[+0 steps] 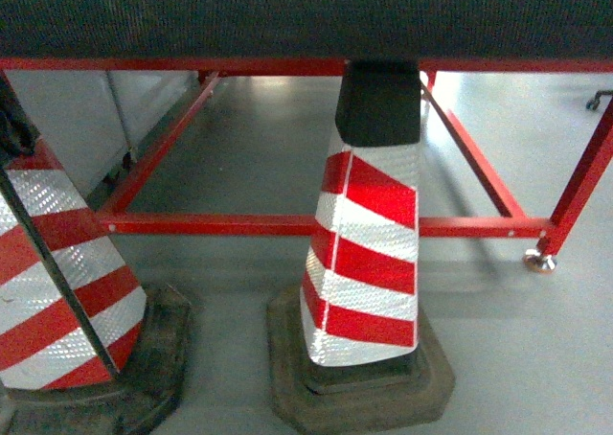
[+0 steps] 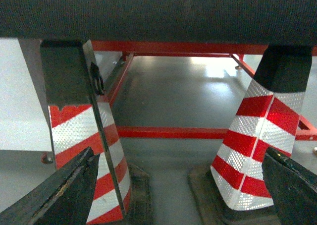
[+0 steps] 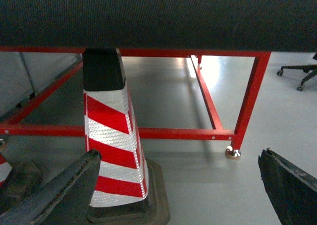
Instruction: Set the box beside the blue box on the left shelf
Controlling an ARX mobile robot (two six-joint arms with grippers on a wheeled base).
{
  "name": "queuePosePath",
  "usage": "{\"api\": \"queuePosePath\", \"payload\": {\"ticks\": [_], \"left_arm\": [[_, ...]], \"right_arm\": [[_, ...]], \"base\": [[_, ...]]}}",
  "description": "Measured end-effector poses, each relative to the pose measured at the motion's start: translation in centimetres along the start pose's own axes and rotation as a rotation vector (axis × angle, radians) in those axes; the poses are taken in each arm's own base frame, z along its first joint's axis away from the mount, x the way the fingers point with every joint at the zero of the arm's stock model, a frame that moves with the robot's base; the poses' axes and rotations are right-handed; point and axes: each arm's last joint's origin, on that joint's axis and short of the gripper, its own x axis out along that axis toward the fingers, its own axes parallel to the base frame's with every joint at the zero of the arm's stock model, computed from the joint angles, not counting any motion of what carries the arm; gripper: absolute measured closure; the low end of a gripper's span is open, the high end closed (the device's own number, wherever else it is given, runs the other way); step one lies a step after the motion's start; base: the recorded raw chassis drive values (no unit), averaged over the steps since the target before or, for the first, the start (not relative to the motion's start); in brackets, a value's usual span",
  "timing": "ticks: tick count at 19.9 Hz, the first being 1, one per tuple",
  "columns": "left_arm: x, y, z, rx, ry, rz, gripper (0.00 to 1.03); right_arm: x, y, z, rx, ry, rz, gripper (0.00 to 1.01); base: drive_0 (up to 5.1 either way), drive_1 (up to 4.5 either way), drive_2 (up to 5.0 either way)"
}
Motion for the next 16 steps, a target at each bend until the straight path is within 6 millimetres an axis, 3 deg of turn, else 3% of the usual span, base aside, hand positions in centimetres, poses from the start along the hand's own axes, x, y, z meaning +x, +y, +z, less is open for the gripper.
{"api": "queuePosePath", "payload": {"ticks": [16], "left_arm": [[0.00, 0.00, -0.01, -0.001, 0.001, 0.002, 0.05]], "right_arm": [[0.00, 0.00, 0.00, -0.001, 0.000, 0.001, 0.03]], "base": [[0.0, 0.00, 0.0]]}}
